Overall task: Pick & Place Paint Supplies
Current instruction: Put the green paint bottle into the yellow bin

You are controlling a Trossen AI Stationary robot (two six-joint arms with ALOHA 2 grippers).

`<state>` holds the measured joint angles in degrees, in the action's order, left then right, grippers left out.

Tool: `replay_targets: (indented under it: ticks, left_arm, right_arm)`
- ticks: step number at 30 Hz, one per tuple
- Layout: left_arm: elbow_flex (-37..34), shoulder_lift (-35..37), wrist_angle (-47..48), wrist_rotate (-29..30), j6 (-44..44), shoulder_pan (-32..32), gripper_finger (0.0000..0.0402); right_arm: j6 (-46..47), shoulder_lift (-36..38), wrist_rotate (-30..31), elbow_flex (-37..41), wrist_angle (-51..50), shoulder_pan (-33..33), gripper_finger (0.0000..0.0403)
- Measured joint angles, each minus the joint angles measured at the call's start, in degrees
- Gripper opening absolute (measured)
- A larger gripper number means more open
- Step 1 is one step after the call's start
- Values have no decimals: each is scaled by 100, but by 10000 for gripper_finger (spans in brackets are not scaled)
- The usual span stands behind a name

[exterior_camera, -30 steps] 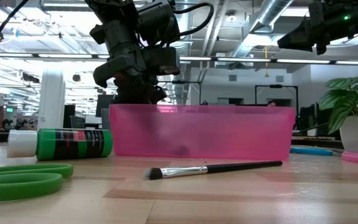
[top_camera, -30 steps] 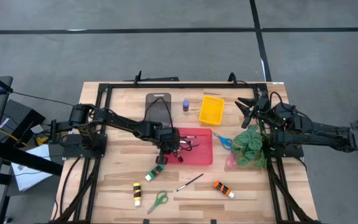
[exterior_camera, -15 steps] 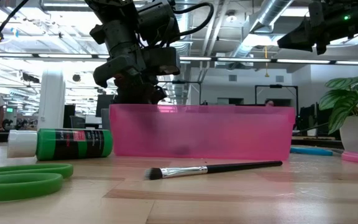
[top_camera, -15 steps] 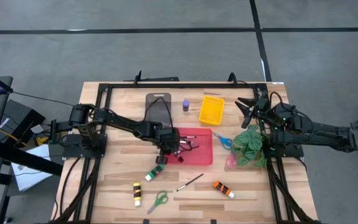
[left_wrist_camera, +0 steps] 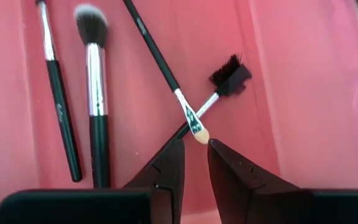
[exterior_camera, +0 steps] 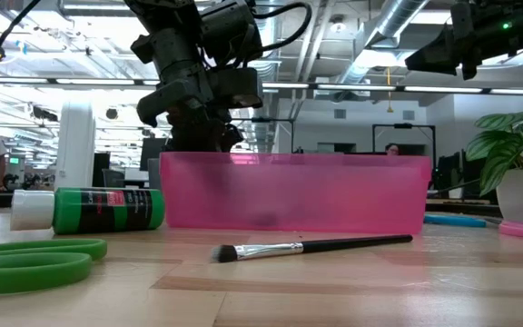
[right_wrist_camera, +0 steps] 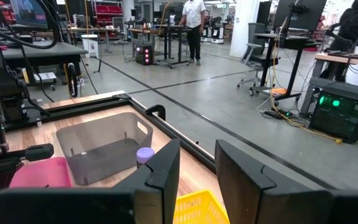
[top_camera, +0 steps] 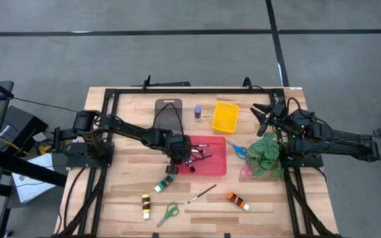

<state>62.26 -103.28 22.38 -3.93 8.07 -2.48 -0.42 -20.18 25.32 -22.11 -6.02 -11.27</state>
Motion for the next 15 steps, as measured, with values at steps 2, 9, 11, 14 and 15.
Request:
replay_targets:
  ticks: [2,9,11,14,15]
  left_arm:
    - [-1,61,43,86,9,0,66]
    - [-11,567,100,223,16,0,67]
    - [-11,818,99,219,1,0,67]
    - [-11,1249,166,221,-26,-2,66]
    - [-11,1410,126,221,-82,-2,66]
  right_arm:
    - [0,-1,-1,0,0,0,98]
    - [1,0,-2,2,-15,0,98]
    - [-1,2,0,2,-17,0,98]
    - [0,2,-2,2,-17,-1,98]
    - [1,0,-2,2,-17,0,98]
